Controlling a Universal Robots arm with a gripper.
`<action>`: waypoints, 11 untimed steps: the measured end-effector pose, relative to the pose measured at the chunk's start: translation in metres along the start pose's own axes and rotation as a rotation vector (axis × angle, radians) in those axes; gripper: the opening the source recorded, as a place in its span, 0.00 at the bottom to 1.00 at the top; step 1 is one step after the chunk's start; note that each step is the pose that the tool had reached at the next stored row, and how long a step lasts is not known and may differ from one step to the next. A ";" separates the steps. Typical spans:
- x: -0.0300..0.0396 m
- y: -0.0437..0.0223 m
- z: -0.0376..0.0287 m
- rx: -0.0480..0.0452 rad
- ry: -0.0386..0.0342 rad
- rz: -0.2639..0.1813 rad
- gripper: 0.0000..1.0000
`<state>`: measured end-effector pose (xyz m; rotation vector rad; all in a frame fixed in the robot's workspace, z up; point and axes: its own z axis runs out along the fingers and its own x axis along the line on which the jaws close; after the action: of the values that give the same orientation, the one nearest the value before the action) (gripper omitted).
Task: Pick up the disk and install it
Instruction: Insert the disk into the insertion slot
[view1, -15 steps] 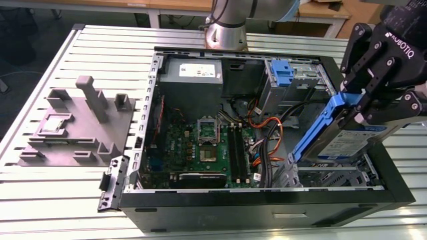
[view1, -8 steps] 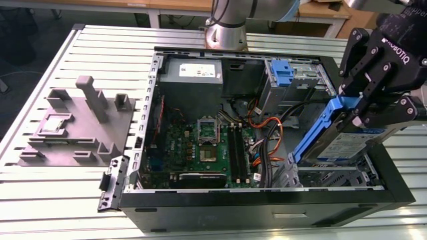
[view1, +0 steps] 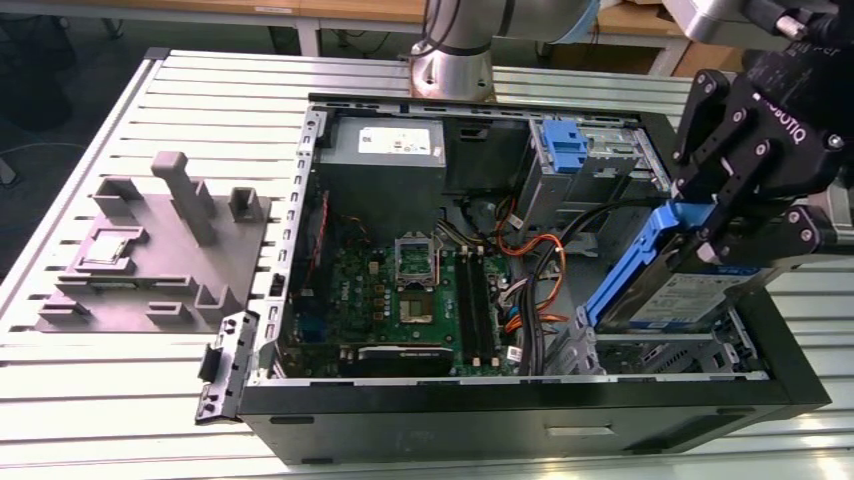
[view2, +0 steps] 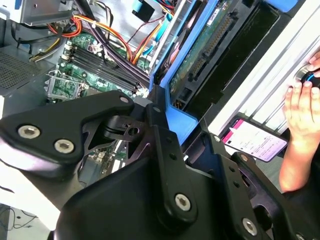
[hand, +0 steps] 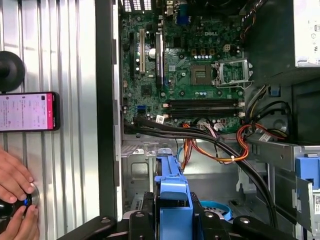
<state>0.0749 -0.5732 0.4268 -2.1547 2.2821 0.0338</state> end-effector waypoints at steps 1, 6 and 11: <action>0.0001 0.0000 0.0011 0.0000 -0.0001 0.000 0.36; 0.0005 -0.0001 0.0043 0.0000 0.0001 0.000 0.36; 0.0005 -0.0001 0.0044 0.0000 0.0000 0.000 0.36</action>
<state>0.0749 -0.5737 0.4224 -2.1547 2.2820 0.0337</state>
